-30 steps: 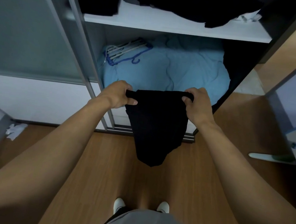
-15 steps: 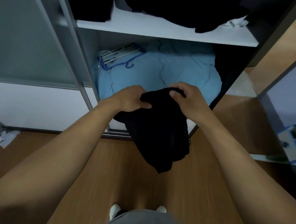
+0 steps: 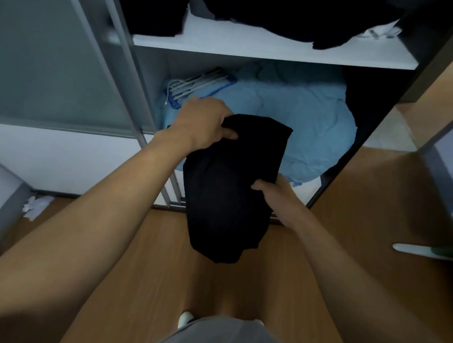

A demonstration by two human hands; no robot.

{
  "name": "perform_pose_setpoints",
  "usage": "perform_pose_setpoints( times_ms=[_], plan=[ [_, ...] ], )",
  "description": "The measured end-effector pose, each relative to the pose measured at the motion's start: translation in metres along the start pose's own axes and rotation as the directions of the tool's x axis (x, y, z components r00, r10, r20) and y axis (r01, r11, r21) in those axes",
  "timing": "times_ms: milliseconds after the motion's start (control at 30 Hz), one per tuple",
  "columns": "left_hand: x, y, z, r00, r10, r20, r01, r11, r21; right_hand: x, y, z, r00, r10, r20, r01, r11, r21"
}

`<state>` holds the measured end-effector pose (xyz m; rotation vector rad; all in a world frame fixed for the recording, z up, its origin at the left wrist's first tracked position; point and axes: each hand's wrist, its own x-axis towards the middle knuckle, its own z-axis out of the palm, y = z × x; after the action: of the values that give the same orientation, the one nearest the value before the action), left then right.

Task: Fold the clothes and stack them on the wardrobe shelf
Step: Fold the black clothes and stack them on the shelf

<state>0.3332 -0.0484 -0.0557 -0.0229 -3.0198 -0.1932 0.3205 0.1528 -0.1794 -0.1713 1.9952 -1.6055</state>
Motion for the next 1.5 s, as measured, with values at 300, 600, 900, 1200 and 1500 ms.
perform_pose_setpoints(
  times_ms=[300, 600, 900, 1200, 1500],
  plan=[
    [-0.051, -0.033, 0.071, 0.881, -0.435, 0.187, 0.405, 0.487, -0.774, 0.001, -0.016, 0.009, 0.93, 0.202, 0.308, -0.35, 0.747, 0.565],
    [-0.095, -0.059, 0.121, 0.769, -0.072, 0.635, 0.629, -0.093, -0.772, -0.007, -0.02, 0.011, 0.937, 0.156, 0.311, -0.336, 0.643, 0.689],
    [-0.114, -0.059, 0.136, 0.713, -0.026, 0.7, 0.661, -0.309, -0.684, -0.005, -0.025, 0.016, 0.964, 0.101, 0.246, -0.256, 0.596, 0.761],
    [-0.096, -0.079, 0.113, 0.853, -0.13, 0.506, 0.477, -0.2, -0.856, 0.012, -0.024, 0.023, 0.981, 0.171, 0.091, -0.173, 0.564, 0.807],
    [-0.085, -0.104, 0.115, 0.827, -0.347, 0.441, 0.38, -0.232, -0.895, 0.028, 0.011, 0.062, 0.897, 0.383, -0.221, -0.272, 0.872, 0.407]
  ],
)
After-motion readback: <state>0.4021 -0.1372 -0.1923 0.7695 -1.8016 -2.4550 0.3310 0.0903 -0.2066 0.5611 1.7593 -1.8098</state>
